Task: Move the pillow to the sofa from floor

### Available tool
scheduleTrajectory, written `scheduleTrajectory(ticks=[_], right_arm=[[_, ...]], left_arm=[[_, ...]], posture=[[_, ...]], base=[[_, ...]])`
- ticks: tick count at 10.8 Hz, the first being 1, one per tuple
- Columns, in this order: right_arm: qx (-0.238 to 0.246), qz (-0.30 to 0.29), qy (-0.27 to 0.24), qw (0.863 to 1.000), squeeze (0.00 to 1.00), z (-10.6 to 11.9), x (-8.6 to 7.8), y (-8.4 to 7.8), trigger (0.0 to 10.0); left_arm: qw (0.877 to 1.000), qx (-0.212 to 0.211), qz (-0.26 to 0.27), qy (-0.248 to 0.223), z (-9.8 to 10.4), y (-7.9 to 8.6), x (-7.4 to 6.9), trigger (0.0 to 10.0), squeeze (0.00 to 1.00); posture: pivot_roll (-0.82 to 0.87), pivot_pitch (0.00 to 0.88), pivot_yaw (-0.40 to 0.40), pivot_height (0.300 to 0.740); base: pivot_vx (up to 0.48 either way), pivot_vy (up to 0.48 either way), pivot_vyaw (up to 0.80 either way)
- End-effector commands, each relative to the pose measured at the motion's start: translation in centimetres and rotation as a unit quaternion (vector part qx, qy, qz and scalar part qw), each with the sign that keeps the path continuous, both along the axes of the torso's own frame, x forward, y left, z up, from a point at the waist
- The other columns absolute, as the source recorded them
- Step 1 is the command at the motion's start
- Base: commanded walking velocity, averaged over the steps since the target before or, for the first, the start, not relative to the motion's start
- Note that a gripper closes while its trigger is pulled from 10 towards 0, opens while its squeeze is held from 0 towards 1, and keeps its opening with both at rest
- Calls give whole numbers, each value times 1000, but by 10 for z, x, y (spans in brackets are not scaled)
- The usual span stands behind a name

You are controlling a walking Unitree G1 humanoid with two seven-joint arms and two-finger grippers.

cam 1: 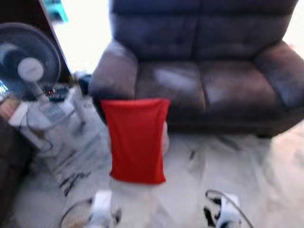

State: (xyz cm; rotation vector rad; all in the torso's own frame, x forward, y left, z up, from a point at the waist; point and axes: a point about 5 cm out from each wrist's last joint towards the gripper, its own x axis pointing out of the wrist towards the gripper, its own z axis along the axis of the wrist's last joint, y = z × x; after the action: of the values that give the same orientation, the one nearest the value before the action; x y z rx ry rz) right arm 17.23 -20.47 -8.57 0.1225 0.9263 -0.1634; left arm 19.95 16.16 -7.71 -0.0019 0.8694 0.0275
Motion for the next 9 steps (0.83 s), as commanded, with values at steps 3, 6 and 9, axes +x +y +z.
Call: scheduleTrajectory(ticks=[3, 6, 9], right_arm=[[11, 7, 2, 1000, 0, -1, 1, 8, 10000], [11, 8, 3, 1000, 0, -1, 1, 7, 10000], [11, 6, 0, 1000, 0, 0, 2, 4, 10000]], left_arm=[[999, 39, 21, 31, -5, 59, -26, 10000, 0], [999, 42, 4, 19, -3, 57, -23, 10000, 0], [999, 38, -4, 18, -4, 52, -23, 10000, 0]], posture=[[4, 83, -32, 740], [6, 89, -33, 740], [6, 91, -33, 740]], base=[[0, 453, 0], [0, 104, 0], [0, 0, 0]])
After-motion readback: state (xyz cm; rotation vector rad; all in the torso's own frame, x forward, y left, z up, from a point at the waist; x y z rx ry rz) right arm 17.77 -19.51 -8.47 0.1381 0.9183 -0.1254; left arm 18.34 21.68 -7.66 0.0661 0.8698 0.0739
